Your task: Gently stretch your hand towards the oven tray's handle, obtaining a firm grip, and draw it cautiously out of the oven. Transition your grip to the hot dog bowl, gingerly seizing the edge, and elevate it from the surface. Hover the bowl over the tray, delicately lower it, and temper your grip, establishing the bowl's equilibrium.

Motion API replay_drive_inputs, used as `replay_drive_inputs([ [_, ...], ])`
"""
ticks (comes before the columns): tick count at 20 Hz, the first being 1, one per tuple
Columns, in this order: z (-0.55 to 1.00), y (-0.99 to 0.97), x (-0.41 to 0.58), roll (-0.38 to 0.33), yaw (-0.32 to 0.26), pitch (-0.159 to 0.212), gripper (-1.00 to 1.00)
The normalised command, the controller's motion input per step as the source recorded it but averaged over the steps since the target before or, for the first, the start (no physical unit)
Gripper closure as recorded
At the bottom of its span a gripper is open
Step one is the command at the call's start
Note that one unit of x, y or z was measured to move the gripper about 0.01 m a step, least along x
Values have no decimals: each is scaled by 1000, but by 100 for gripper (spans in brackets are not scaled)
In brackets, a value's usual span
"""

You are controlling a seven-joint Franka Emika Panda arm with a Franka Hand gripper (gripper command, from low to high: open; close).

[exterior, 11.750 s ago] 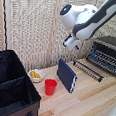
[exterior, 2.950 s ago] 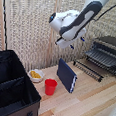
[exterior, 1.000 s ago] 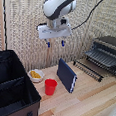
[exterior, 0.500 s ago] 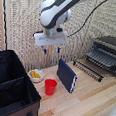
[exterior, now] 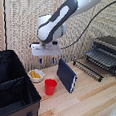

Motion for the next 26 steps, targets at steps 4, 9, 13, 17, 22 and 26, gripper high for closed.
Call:
replay_drive_inputs([
  [4, -455, 290, 120, 65, 0, -56, -100],
  [9, -306, 295, 67, 43, 0, 0, -100],
  [13, -124, 312, 1, 3, 0, 2, -100],
  [17, -56, 135, 4, 7, 14, 4, 100],
  [22, -6, 0, -4, 8, 37, 2, 100],
  [26, 0, 0, -12, 0, 48, 0, 100],
])
